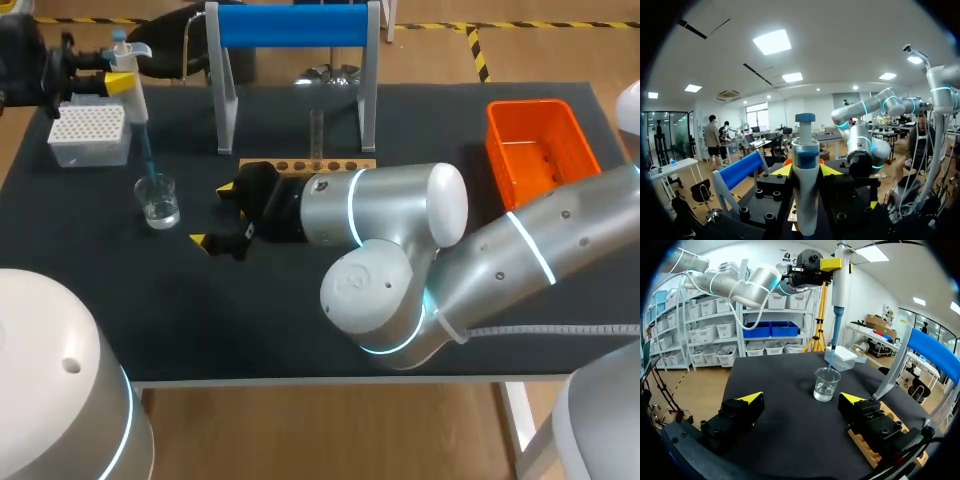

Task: Invert the test tube, pick up the pipette, mount the tip to pipette, aspirate from beaker and dispense into the tube, eject the tip, return the pipette, and cap with the stopper.

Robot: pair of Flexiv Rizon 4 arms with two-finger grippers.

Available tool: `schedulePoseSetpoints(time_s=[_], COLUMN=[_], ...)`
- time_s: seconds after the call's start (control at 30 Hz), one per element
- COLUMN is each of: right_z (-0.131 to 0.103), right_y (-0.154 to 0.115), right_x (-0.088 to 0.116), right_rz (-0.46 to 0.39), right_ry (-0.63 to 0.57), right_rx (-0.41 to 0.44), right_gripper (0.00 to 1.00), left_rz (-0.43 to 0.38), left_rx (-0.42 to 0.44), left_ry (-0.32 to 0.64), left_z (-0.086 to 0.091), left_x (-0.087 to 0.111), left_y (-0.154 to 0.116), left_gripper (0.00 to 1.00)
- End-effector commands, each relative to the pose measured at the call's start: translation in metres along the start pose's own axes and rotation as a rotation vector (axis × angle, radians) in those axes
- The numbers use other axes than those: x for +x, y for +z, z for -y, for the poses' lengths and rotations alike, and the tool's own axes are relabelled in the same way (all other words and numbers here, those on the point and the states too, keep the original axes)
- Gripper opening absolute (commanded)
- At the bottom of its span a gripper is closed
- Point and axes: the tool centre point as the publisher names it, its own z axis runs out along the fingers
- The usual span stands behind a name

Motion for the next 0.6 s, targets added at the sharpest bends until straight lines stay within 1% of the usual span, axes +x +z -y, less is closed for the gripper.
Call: schedulePoseSetpoints(time_s=[0.03,0.3,0.43,0.6], right_z=[0.000,0.000,0.000,0.000], right_y=[0.001,0.001,0.001,0.001], right_x=[0.001,0.001,0.001,0.001], right_rz=[0.003,0.003,0.003,0.003], right_ry=[0.000,0.000,0.000,0.000], right_rx=[0.001,0.001,0.001,0.001], right_gripper=[1.00,1.00,1.00,1.00], left_rz=[-0.012,-0.019,-0.024,-0.034], left_rx=[0.007,0.013,0.015,0.013], left_ry=[-0.004,0.001,0.006,-0.016], left_z=[-0.008,-0.025,-0.028,-0.038], left_x=[-0.006,-0.008,-0.010,-0.011], left_y=[-0.002,-0.004,-0.004,-0.003], left_gripper=[0.00,0.00,0.00,0.00])
